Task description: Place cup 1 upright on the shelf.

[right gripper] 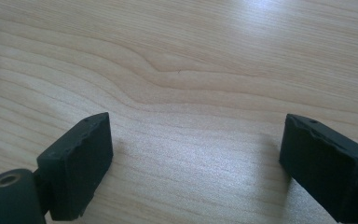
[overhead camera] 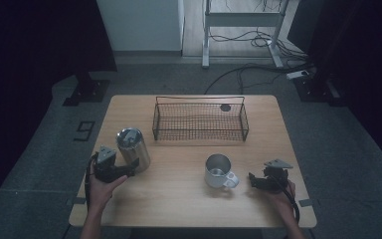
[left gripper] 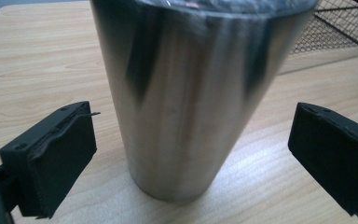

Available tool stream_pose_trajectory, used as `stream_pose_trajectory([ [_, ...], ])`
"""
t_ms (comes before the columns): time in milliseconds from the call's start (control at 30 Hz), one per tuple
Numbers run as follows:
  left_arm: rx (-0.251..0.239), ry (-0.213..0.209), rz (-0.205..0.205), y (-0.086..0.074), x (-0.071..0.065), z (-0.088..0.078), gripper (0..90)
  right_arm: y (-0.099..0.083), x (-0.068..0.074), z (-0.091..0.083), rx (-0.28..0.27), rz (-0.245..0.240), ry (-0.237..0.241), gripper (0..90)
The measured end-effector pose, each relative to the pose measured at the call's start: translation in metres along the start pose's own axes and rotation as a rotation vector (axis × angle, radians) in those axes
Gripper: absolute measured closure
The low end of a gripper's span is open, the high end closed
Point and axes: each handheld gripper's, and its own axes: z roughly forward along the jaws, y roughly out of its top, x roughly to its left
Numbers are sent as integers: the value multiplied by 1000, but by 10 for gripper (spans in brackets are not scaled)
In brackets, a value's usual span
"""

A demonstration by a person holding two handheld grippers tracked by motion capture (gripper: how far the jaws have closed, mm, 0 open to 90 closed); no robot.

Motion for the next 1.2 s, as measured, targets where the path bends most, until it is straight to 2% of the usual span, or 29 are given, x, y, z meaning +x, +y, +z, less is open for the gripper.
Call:
stream_pose_trajectory([
  [100,3,-13,6,4,2,3,10,0,0,0,1,2,1,90],
  [367,17,-10,11,10,6,11,8,0,0,0,1,2,1,90],
  [567,8,-36,9,11,10,17,6,0,0,0,1,2,1,90],
  [1200,7,-40,17,23,7,41,5,0,0,0,1,1,1,90],
])
